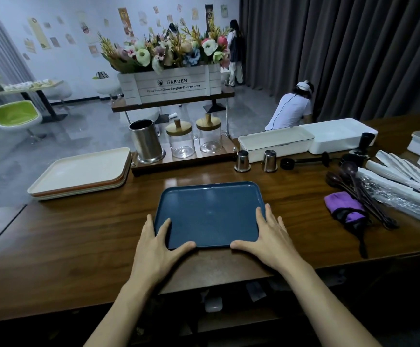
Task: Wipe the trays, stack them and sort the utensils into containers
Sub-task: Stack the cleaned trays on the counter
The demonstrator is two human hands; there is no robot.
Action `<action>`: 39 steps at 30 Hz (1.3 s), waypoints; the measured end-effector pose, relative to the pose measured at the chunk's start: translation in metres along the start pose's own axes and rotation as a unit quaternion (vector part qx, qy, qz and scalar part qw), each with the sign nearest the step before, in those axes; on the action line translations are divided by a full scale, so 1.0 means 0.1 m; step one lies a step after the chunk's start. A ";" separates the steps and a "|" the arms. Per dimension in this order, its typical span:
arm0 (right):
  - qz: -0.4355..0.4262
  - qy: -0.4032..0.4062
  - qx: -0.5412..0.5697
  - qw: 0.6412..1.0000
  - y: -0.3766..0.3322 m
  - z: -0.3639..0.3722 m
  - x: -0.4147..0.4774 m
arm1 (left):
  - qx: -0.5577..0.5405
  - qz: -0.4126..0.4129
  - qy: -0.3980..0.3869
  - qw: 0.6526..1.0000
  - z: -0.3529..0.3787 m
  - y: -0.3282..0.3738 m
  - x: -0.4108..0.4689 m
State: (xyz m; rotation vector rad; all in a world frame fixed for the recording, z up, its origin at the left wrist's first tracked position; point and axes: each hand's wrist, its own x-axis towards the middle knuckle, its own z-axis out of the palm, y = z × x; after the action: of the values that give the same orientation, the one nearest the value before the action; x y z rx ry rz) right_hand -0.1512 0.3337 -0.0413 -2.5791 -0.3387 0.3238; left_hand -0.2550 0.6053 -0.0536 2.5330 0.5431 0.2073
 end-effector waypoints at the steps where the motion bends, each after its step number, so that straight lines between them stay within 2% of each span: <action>1: 0.011 -0.006 0.012 1.000 -0.01 -0.01 0.00 | 0.007 -0.005 -0.005 1.000 -0.01 -0.02 0.01; 4: 0.011 -0.013 0.017 1.000 -0.07 -0.01 0.00 | 0.037 0.008 0.006 0.999 -0.03 -0.09 0.08; 12: -0.027 -0.002 0.040 0.999 -0.53 0.17 0.09 | -0.087 -0.011 -0.022 0.996 -0.42 -0.42 0.22; 26: -0.136 0.006 0.025 0.990 -2.64 0.99 0.47 | -0.068 -0.048 0.082 0.993 -1.92 -2.12 0.49; 33: -0.151 -0.013 0.002 0.988 -3.50 1.27 0.87 | -0.080 -0.058 0.072 0.993 -2.41 -2.74 1.00; 39: -0.160 0.005 -0.020 0.987 -4.00 1.30 1.43 | -0.100 -0.057 0.064 0.991 -2.58 -3.04 1.68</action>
State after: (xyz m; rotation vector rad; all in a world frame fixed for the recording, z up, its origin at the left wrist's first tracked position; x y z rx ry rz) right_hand -0.1252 0.7701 0.0340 -2.5099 -0.7513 0.1872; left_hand -0.2699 1.0331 0.0077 2.2986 0.6798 0.3656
